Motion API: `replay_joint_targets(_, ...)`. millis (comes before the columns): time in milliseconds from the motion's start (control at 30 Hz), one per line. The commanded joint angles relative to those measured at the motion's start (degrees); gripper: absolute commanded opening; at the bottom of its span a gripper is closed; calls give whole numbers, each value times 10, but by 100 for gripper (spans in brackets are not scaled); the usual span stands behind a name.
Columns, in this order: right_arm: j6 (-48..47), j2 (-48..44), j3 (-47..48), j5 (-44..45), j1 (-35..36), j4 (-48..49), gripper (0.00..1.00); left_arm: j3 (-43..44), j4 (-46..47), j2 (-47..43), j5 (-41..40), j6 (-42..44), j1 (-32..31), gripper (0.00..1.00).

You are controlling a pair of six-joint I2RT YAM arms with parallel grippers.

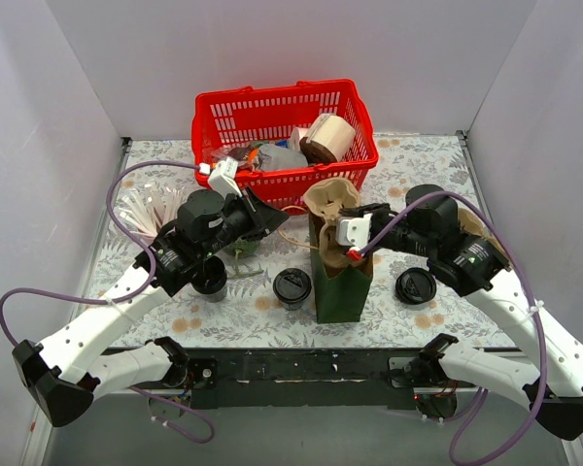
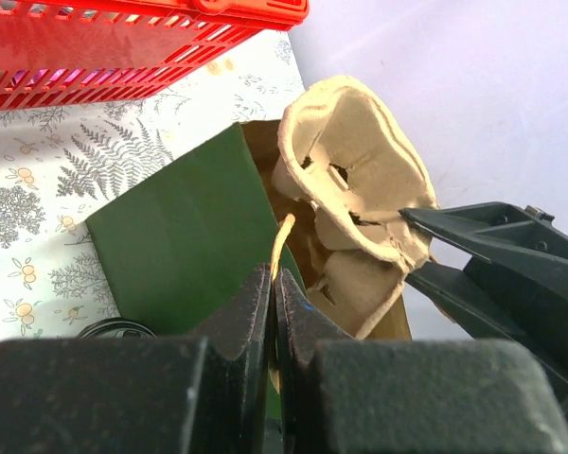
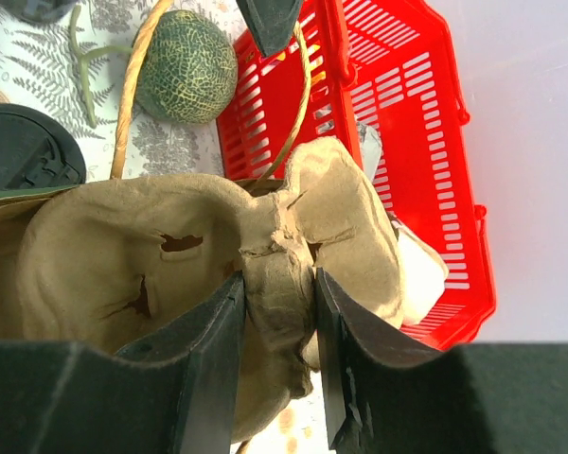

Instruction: Pack the takeout coffee

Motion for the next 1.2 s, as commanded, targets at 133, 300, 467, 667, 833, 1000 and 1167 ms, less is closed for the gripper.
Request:
replay_joint_targets(133,103,-28,-14,-14,8,-4,41,6,1,-3,-19,-11,-3,0)
replay_joint_targets(300,136,-4,-29,62,9,-9,42,9,1,3,-14,-10,-3,0)
replay_joint_targets(467,160,23,-11,89,12,-54,42,11,1,5,-11,-10,-3,0)
replay_joint_targets(667,190,51,-8,106,15,-64,45,16,1,5,-5,-3,-3,0)
replay_joint_targets(833,222,90,17,138,23,-104,35,14,2,3,-6,-3,-3,0)
replay_joint_targets(1000,235,84,20,106,27,-112,33,16,3,10,-15,1,-3,0)
replay_joint_targets(1167,254,70,29,69,37,-135,25,12,1,17,-38,2,-3,0)
